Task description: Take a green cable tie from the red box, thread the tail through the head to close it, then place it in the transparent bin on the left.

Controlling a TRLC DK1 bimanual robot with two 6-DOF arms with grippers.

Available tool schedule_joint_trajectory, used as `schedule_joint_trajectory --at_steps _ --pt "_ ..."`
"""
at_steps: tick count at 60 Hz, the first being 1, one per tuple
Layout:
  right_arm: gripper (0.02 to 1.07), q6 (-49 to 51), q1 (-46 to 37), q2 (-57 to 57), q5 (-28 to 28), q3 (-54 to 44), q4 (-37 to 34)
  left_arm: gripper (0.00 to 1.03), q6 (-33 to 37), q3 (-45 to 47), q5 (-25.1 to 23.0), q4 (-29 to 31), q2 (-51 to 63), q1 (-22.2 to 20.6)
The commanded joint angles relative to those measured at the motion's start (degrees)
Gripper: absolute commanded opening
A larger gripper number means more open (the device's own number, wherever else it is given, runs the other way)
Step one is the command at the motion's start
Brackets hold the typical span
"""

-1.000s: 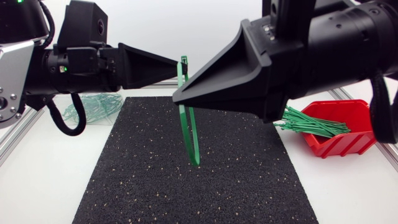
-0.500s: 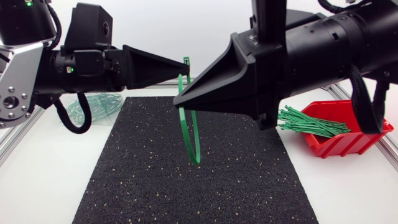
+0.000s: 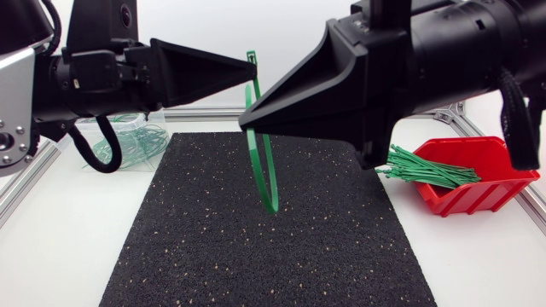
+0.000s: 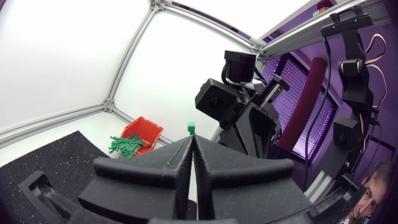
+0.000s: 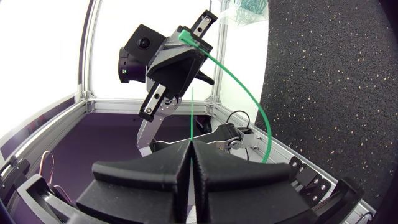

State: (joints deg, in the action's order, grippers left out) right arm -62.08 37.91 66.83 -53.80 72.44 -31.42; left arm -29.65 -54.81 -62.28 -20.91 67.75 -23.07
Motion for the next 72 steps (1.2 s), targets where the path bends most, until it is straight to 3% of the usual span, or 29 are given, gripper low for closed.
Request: schedule_joint_trajectory --at_steps 1,72 --pt "0.07 -3.92 -0.91 0.06 -0.34 1.65 0.75 0.04 -1.38 1.72 0.23 -1.15 -1.12 -0.66" --pt "0.07 -14.73 -3.19 1.99 -2.01 2.0 6.37 0.04 -1.64 4.27 1.99 -3.88 -0.51 -1.28"
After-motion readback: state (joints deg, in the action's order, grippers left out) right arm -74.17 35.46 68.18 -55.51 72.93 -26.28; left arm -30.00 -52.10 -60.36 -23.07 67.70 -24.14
